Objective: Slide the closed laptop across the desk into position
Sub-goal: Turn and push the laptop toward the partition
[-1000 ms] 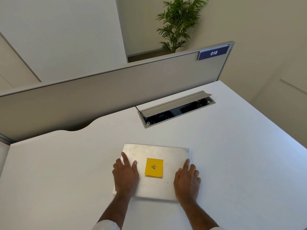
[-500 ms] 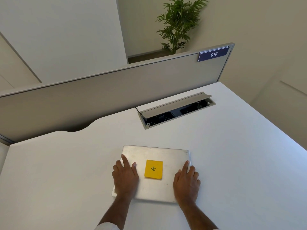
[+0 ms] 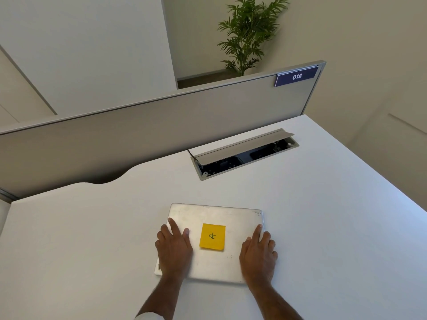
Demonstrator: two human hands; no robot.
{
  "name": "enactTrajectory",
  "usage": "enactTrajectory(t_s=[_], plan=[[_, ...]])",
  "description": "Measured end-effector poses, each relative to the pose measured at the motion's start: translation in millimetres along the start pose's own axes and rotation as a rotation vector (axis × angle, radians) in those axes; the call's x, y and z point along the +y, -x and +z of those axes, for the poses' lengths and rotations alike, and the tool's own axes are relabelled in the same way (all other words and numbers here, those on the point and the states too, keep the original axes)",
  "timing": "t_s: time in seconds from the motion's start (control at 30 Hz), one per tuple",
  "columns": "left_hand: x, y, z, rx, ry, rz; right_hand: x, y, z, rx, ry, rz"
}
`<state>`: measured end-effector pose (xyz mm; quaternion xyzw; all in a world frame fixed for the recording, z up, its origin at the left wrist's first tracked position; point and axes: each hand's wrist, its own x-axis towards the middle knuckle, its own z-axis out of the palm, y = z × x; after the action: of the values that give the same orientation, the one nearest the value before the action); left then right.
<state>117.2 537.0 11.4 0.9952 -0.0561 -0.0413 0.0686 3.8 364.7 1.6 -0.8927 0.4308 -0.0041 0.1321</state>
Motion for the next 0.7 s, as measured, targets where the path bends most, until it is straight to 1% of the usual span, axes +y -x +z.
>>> enactTrajectory(t_s=[0.4, 0.7], plan=[[-6, 0, 0, 0.044, 0.045, 0.003, 11, 2, -2, 0.029, 0.038, -0.08], [-3, 1, -2, 0.034, 0.061, 0.009, 11, 3, -7, 0.037, 0.001, -0.063]])
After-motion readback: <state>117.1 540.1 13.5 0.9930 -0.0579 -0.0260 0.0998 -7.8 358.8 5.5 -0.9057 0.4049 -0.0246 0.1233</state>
